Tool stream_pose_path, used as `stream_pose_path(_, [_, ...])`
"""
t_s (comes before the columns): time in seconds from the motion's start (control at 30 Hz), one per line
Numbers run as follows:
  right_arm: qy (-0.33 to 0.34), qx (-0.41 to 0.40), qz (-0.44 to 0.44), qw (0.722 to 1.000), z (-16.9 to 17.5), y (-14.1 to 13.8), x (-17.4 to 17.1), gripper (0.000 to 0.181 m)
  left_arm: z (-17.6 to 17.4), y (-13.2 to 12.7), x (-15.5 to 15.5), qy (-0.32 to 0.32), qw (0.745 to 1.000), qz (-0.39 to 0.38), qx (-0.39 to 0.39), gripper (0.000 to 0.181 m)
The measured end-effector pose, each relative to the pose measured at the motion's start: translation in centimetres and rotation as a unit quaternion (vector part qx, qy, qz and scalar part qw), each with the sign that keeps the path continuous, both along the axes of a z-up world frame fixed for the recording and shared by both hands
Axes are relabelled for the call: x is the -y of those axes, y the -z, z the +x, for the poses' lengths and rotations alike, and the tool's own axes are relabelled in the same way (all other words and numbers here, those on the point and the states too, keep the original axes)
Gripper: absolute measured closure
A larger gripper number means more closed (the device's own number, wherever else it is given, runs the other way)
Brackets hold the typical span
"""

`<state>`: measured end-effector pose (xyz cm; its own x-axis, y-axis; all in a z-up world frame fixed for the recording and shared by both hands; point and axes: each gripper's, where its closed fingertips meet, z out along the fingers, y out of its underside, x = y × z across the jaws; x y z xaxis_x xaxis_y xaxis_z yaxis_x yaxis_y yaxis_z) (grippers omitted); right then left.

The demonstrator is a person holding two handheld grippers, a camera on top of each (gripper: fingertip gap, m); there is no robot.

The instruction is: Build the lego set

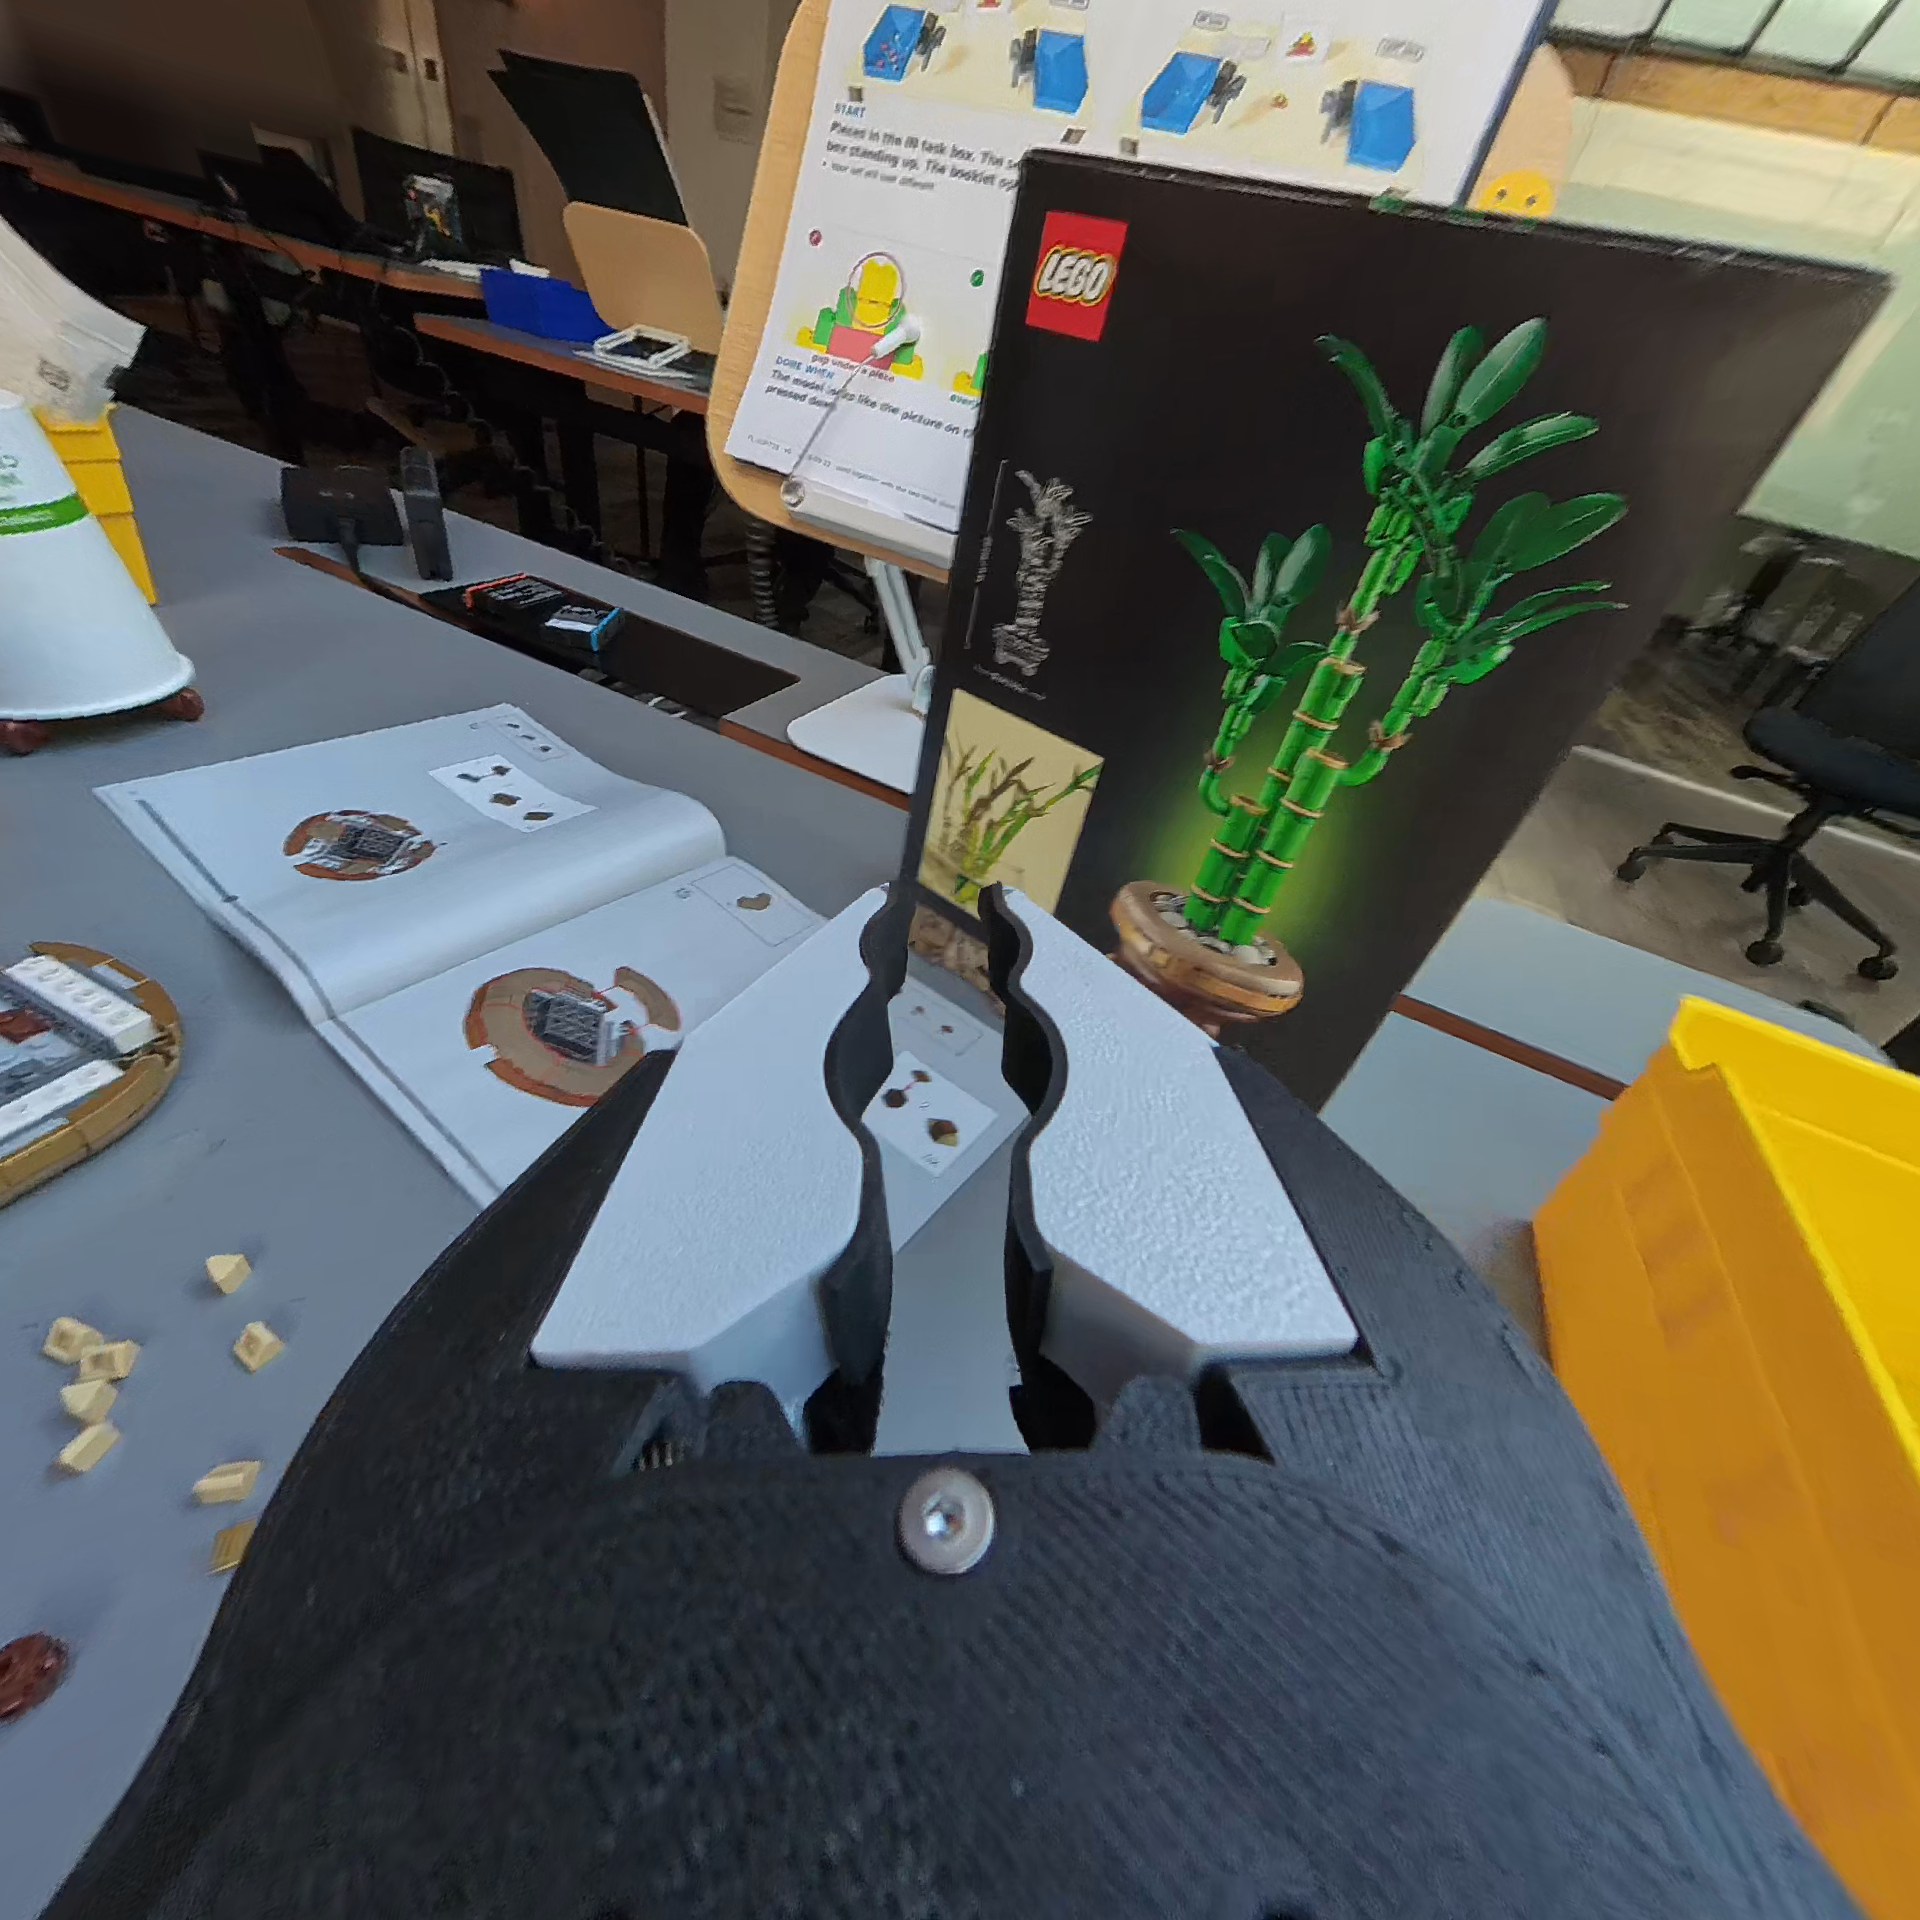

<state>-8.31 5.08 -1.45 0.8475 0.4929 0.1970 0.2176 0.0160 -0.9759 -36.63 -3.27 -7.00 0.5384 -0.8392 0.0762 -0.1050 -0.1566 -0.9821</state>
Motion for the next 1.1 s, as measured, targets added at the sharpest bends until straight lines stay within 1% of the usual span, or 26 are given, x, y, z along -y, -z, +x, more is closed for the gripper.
stream_pose_path(0.07, [-0.063,-0.023,-0.03,0.997,-2.4,-0.6,1.7,0.165,0.3,-1.4,0.5,-0.001,1.0,0.004,0.017,0.099])
stream_pose_path(0.13, [-0.142,-0.026,-0.038,0.989,-5.0,-1.0,4.8,0.164,0.9,-3.0,1.5,-0.003,0.999,0.029,0.015,0.101])
stream_pose_path(0.17, [-0.17,-0.013,-0.05,0.984,-5.9,-0.4,6.2,0.163,1.3,-3.1,2.0,-0.007,0.999,0.04,0.002,0.101])
stream_pose_path(0.23, [-0.198,0.043,-0.085,0.976,-6.8,2.1,8.4,0.161,2.5,-2.3,3.2,-0.001,0.999,0.039,-0.025,0.101])
stream_pose_path(0.33, [-0.213,0.138,-0.115,0.96,-7.0,5.9,10.9,0.161,4.7,-0.5,5.3,0.04,0.998,0.011,-0.047,0.103])
stream_pose_path(0.43, [-0.213,0.191,-0.134,0.949,-6.8,8.2,12.2,0.16,6.1,0.7,6.2,0.061,0.995,0.007,-0.082,0.105])
stream_pose_path(0.57, [-0.204,0.182,-0.144,0.951,-6.5,9.1,12.3,0.16,7.6,0.4,6.9,0.088,0.991,0.017,-0.098,0.106])
stream_pose_path(0.8, [-0.193,0.195,-0.159,0.948,-5.7,10.2,12.2,0.16,7.3,-0.3,6.3,0.081,0.99,0.028,-0.112,0.107])
stream_pose_path(0.9, [-0.199,0.202,-0.164,0.945,-5.6,10.4,12.6,0.16,7.1,-0.1,6.2,0.076,0.989,0.028,-0.121,0.107])
stream_pose_path(1.1, [-0.231,0.215,-0.205,0.927,-5.9,11.1,14.5,0.16,6.9,-0.2,6.2,0.073,0.989,0.032,-0.128,0.107])
